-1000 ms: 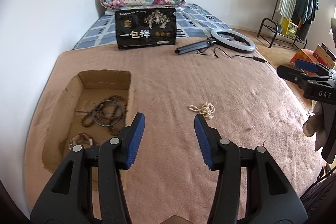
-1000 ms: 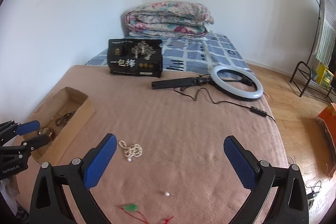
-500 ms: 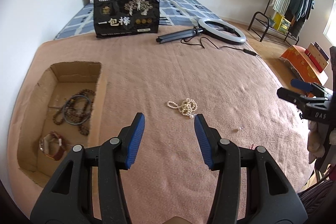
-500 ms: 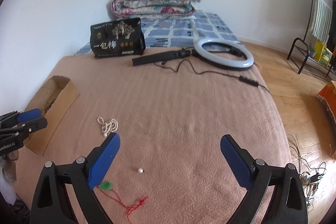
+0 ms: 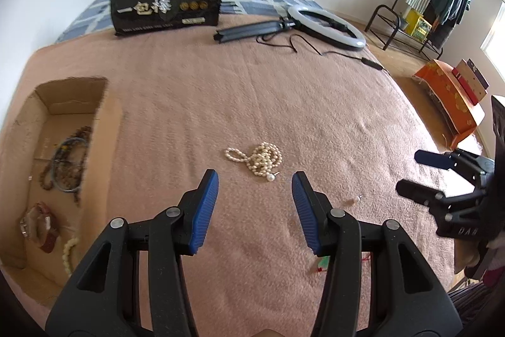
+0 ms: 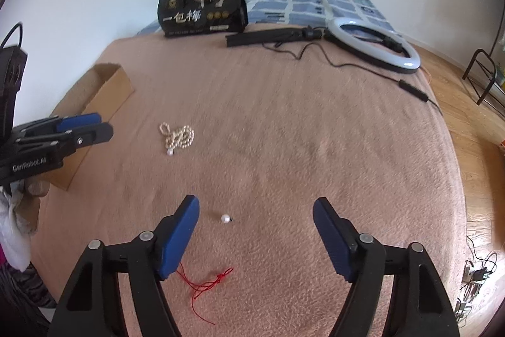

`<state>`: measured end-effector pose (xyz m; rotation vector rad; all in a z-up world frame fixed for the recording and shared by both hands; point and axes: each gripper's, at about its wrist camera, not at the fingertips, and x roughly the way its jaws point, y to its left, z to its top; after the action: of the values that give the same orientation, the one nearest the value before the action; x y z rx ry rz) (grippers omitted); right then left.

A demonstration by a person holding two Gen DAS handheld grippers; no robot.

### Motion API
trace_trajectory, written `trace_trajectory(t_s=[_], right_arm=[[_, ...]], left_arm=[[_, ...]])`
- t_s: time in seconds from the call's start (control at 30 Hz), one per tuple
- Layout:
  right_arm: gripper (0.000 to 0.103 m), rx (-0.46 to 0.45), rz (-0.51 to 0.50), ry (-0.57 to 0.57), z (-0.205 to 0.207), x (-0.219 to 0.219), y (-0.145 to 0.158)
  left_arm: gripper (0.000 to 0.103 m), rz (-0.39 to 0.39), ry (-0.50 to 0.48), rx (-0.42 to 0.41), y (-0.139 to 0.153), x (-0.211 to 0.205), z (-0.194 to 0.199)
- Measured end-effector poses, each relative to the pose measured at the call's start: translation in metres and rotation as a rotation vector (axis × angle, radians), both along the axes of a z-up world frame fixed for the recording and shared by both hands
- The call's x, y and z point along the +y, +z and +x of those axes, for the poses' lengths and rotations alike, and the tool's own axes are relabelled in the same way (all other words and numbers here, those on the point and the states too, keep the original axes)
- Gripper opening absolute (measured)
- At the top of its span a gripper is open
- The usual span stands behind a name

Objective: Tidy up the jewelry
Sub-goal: 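Withdraw both grippers from the box toward the white pearl necklace, then grasp the white pearl necklace with the left gripper while the right gripper grasps the pearl earring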

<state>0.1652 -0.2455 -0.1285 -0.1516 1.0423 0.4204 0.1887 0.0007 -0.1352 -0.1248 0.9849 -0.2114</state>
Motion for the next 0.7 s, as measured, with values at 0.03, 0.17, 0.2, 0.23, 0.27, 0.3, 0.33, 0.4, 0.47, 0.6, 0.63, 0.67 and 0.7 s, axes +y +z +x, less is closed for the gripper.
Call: trace_trajectory(t_s=[0.03,0.17,0.2,0.23,0.27,0.3,0.33,0.4,0.47,0.6,0.63,0.67,0.7], right_arm=[[0.071,0.006,-0.003,0.006,0.0,0.001,-0.003],[0.064,0.03,0.001,0.019,0.002,0.002,-0.01],[0.063,0.036,0.004,0.022,0.002,0.002,-0.012],[0.061,0.041,0.005,0.026,0.002,0.003,-0.014],[0.059,0.046,0.004,0.029,0.003,0.004,-0.016],[0.059,0.051,0.004,0.032,0.003,0.004,-0.018],[0.057,0.056,0.004,0.037,0.004,0.005,-0.02],[0.055,0.064,0.001,0.048,0.004,0.007,-0.025],[0.051,0.07,-0.004,0.059,0.004,0.009,-0.029],[0.049,0.082,-0.011,0.08,0.005,0.013,-0.037],[0.048,0.083,-0.012,0.083,0.005,0.014,-0.039],[0.047,0.084,-0.014,0.089,0.005,0.015,-0.041],[0.046,0.085,-0.015,0.094,0.004,0.016,-0.042]], left_arm=[[0.048,-0.007,-0.003,0.008,-0.003,-0.003,0.004],[0.047,-0.026,-0.008,0.039,-0.016,-0.012,0.018],[0.046,-0.023,-0.012,0.047,-0.021,-0.015,0.022],[0.046,-0.019,-0.016,0.052,-0.024,-0.018,0.025],[0.046,-0.014,-0.021,0.058,-0.028,-0.021,0.028],[0.046,-0.01,-0.026,0.065,-0.032,-0.024,0.032],[0.046,-0.009,-0.028,0.071,-0.035,-0.026,0.034],[0.046,-0.002,-0.031,0.079,-0.041,-0.029,0.039],[0.044,0.007,-0.028,0.088,-0.046,-0.031,0.044],[0.043,0.017,-0.015,0.111,-0.057,-0.032,0.054],[0.043,0.02,-0.011,0.114,-0.059,-0.032,0.056],[0.043,0.02,-0.009,0.117,-0.061,-0.032,0.058],[0.043,0.019,-0.006,0.121,-0.063,-0.031,0.059]])
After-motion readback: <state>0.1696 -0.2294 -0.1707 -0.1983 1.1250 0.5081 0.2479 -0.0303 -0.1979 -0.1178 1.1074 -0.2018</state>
